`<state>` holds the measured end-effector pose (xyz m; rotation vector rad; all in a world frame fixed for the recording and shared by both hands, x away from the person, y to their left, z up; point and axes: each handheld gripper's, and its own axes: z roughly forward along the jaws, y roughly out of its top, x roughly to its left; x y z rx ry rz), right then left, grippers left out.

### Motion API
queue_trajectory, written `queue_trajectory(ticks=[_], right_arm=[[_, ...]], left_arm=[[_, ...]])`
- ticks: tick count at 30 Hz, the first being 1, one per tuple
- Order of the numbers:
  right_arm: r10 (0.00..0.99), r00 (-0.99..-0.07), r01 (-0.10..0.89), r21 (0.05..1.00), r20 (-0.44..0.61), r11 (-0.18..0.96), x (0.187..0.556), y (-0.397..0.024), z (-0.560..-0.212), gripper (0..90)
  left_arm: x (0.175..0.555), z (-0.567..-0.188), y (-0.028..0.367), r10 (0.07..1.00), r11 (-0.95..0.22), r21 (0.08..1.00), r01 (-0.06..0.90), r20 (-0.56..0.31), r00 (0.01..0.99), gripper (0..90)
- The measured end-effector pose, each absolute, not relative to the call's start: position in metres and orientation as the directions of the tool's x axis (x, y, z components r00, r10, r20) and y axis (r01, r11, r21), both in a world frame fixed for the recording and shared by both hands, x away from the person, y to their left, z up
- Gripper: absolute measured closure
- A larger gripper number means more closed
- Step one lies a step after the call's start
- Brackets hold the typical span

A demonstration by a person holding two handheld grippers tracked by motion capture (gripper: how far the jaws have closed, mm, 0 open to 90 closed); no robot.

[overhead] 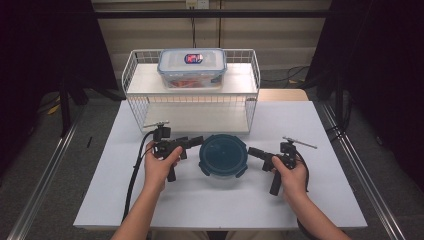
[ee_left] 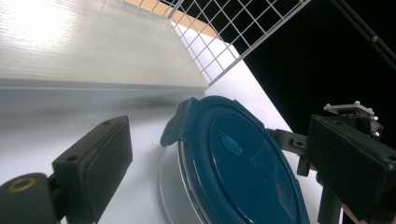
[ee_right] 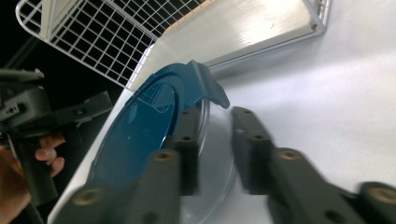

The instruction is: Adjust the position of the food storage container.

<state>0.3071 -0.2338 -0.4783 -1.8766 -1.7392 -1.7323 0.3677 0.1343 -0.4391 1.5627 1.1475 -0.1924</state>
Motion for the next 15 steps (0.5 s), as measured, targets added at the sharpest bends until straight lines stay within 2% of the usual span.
queue_trajectory(ticks=[2,5,6,8,15], right_arm=[[0.648,-0.256,0.711,0.594,0.717,-0.376,0.306,-0.235,-0.478,68.6],[0.635,-0.252,0.687,0.598,0.730,-0.413,0.302,-0.239,-0.472,59.6],[0.635,-0.252,0.687,0.598,0.730,-0.413,0.302,-0.239,-0.472,59.6],[0.592,-0.260,0.683,0.579,0.763,-0.445,0.300,-0.237,-0.469,48.5],[0.559,-0.247,0.702,0.544,0.791,-0.460,0.299,-0.230,-0.477,49.1]], left_arm=[[0.368,-0.440,0.134,0.558,0.104,0.666,0.739,-0.654,0.511,7.7],[0.366,-0.441,0.134,0.570,0.097,0.661,0.744,-0.650,0.503,9.1],[0.365,-0.441,0.134,0.577,0.087,0.667,0.740,-0.639,0.509,9.1],[0.363,-0.443,0.133,0.578,0.092,0.662,0.744,-0.644,0.501,10.9],[0.356,-0.450,0.130,0.599,0.106,0.654,0.749,-0.643,0.477,18.0]])
